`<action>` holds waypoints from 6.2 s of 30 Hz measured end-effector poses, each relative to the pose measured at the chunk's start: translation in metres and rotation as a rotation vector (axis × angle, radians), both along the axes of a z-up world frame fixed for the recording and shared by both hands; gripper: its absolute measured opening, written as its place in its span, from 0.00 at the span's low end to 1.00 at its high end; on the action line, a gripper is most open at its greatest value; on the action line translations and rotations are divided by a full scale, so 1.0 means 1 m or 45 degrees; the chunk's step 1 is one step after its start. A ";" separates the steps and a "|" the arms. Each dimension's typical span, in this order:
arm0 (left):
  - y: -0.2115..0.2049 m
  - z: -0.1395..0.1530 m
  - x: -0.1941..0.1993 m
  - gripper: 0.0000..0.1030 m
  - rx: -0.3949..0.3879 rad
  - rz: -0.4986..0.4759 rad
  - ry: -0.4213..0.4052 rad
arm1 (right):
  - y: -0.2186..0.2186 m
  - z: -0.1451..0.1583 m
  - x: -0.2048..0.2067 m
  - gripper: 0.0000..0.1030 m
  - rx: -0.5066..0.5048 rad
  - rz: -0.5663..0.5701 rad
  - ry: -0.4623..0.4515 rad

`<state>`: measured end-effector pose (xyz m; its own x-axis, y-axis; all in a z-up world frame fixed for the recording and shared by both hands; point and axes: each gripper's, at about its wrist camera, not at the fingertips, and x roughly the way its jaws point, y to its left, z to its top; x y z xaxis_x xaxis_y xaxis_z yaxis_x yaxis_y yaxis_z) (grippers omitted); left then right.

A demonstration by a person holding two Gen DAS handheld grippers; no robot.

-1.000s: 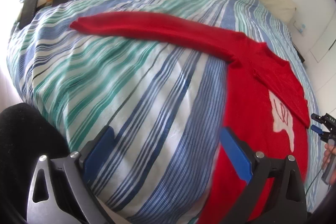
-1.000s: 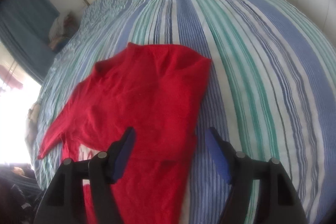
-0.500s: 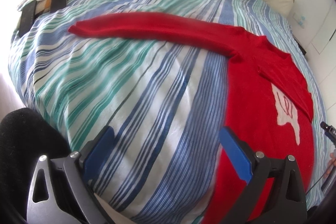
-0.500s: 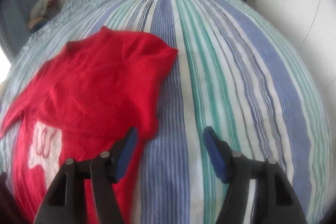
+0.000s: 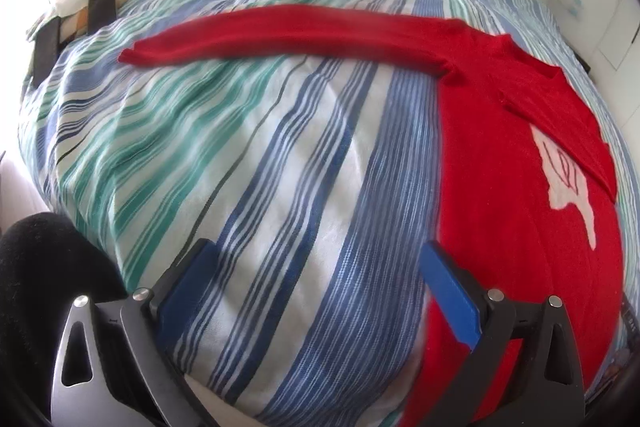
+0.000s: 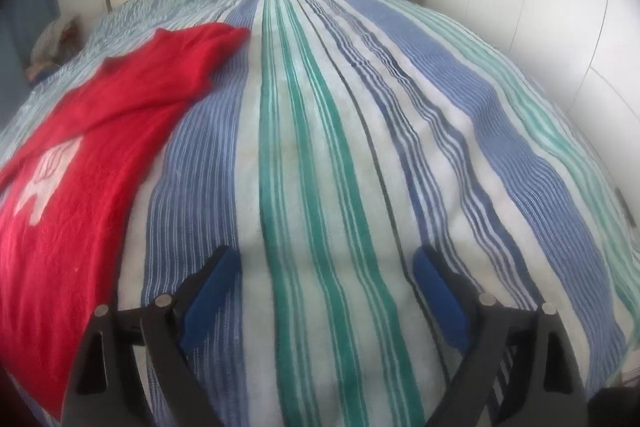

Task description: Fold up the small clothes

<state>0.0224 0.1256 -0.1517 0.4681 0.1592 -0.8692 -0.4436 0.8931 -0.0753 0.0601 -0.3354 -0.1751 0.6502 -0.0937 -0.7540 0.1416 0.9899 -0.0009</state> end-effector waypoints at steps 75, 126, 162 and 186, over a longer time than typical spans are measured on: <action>0.244 0.043 0.044 0.99 -0.312 0.222 -0.083 | 0.015 -0.013 0.007 1.00 -0.085 -0.005 -0.045; 0.015 0.076 0.196 0.88 0.095 -0.341 -0.013 | 0.016 -0.002 0.014 0.99 -0.108 0.000 0.032; 0.075 -0.031 0.191 1.00 0.153 -0.104 -0.112 | -0.026 -0.004 0.127 1.00 -0.086 -0.012 0.066; 0.075 -0.031 0.192 1.00 0.155 -0.104 -0.111 | -0.026 -0.004 0.127 1.00 -0.086 -0.012 0.067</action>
